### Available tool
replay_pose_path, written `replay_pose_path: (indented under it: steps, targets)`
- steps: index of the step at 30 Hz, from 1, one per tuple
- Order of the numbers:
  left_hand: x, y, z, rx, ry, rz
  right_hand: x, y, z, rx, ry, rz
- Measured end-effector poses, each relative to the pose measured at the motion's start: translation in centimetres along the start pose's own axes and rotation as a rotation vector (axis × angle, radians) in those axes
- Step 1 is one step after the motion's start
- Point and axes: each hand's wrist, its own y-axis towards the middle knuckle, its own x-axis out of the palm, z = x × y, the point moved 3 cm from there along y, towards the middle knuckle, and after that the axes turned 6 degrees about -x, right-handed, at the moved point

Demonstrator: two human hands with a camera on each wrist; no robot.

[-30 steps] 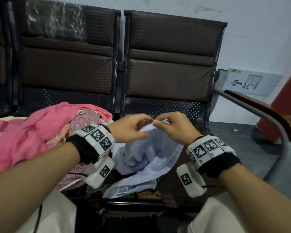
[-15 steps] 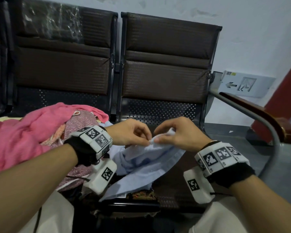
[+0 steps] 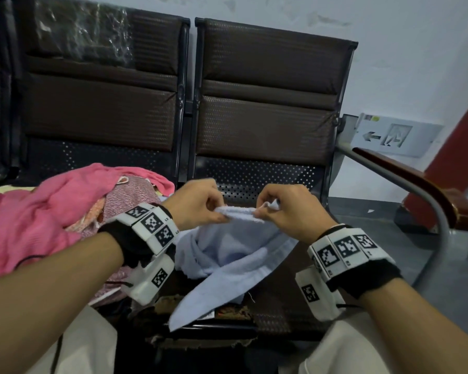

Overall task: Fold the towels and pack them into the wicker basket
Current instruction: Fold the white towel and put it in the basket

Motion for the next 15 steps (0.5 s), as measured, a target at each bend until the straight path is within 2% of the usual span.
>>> replay_pose_path:
  steps: [2,4,7,11,15]
  targets:
    - [-1.0,0.0,0.0,0.030,-0.077,0.158,0.3,-0.1,0.0,0.026,-0.013,-0.024]
    - [-1.0,-0.1,0.3,0.051,-0.133,0.199,0.5,-0.1,0.2,0.046,-0.019,-0.022]
    - [0.0,0.0,0.6,0.028,-0.165,0.103,0.1,-0.1,0.8,0.121,0.039,0.090]
    - [0.1,0.0,0.1,-0.045,-0.149,-0.016,-0.8,-0.1,2.2,0.292,0.182,0.331]
    - [-1.2,0.2,-1.9,-0.168,-0.098,0.014,-2.0,-0.3,3.7,0.409,0.216,0.549]
